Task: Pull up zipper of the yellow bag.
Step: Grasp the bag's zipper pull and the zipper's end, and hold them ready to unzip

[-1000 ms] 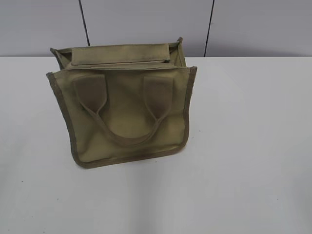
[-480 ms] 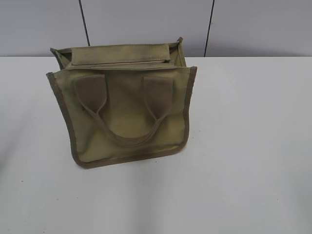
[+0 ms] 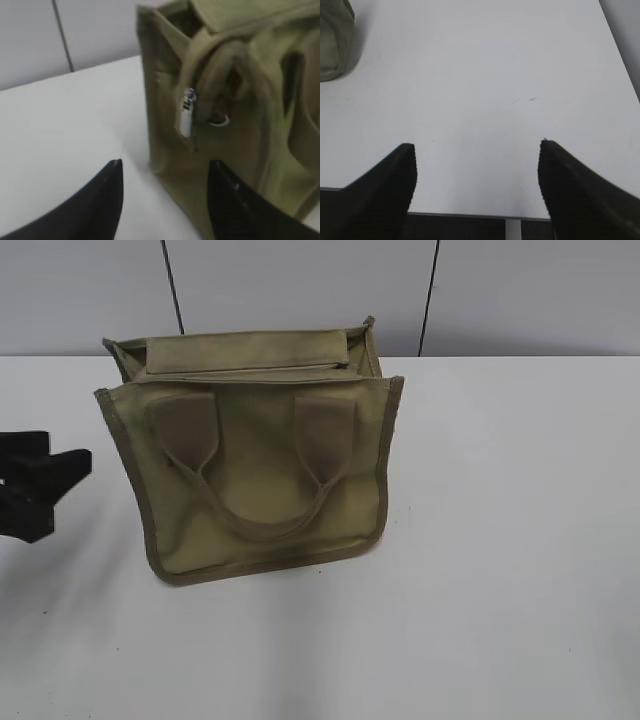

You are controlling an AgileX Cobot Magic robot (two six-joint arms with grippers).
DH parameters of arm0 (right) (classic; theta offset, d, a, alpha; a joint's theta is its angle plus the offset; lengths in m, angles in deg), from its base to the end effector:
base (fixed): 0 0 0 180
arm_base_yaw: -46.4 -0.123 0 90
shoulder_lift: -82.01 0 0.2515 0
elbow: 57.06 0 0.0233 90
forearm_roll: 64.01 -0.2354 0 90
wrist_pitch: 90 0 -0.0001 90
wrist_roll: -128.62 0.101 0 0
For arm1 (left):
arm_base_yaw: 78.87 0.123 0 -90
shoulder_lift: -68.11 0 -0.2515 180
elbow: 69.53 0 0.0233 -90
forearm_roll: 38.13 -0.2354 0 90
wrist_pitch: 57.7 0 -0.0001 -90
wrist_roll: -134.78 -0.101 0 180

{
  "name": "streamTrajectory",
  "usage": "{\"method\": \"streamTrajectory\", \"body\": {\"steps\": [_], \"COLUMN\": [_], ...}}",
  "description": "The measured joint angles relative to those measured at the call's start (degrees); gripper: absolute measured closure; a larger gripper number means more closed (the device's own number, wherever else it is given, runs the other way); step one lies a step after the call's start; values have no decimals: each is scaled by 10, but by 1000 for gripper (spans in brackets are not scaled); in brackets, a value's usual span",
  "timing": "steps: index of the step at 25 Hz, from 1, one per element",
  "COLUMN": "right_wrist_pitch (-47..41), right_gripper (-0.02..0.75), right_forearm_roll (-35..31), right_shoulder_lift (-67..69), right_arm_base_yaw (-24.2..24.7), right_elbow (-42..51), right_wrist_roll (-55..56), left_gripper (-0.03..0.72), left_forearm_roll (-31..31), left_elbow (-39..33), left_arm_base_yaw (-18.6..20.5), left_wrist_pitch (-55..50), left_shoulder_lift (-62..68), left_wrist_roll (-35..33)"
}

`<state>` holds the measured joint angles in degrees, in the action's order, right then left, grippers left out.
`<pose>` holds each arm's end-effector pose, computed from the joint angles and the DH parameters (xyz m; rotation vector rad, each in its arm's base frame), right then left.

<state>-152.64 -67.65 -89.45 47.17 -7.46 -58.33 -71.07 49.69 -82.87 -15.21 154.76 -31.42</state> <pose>0.0256 0.0054 0.2528 -0.1166 2.1030 -0.0038 0.2169 -0.0523 0.1562 0.5074 1.8326 -0.2686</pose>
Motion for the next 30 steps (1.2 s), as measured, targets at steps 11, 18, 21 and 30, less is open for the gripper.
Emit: {"method": "streamTrajectory", "body": {"steps": [11,18,21,30], "right_wrist_pitch": [0,0,0,0], "right_gripper": [160,160,160,160], "right_forearm_roll": [0,0,0,0], "right_shoulder_lift": [0,0,0,0], "right_arm_base_yaw": [0,0,0,0], "right_elbow": [0,0,0,0], "right_wrist_roll": [0,0,0,0], "left_gripper": [337,390,403,547], "left_forearm_roll": [-82,-79,-76,-66], "left_elbow": [85,134,145,173], "left_arm_base_yaw": [0,0,0,0], "left_wrist_pitch": [123,196,228,264], "left_shoulder_lift": [220,312,342,388], "left_wrist_roll": [12,12,10,10]}}
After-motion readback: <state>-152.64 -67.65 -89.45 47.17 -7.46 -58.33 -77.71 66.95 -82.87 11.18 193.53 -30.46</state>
